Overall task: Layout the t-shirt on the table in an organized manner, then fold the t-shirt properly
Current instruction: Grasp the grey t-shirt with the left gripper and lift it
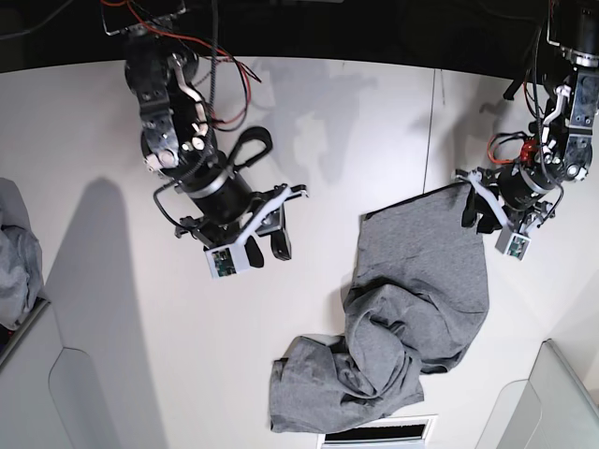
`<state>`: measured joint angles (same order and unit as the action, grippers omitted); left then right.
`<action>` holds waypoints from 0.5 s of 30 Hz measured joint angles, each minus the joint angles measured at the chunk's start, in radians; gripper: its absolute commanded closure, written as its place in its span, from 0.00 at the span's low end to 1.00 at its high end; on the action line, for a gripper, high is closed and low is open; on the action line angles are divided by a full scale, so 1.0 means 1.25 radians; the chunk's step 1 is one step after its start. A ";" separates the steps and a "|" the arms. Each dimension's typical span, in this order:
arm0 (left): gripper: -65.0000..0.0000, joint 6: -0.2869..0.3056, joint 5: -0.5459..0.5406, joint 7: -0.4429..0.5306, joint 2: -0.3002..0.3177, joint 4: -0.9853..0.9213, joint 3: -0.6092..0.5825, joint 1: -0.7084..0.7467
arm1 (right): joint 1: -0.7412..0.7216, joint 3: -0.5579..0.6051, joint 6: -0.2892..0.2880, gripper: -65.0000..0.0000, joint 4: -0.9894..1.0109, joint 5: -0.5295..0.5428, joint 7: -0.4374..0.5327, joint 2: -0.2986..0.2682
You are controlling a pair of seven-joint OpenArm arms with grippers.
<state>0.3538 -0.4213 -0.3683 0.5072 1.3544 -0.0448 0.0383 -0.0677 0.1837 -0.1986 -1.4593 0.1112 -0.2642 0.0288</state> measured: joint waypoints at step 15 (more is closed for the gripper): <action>0.87 -0.045 0.081 0.103 -0.133 -0.384 -0.130 -0.240 | -0.153 -0.001 0.055 0.73 0.260 -0.087 0.000 0.087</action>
<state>0.2977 -0.3199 -0.2398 0.3408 0.8745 -0.2073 -0.2619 -0.2584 0.1825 -0.1299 -1.1339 0.0021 -0.2646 0.1379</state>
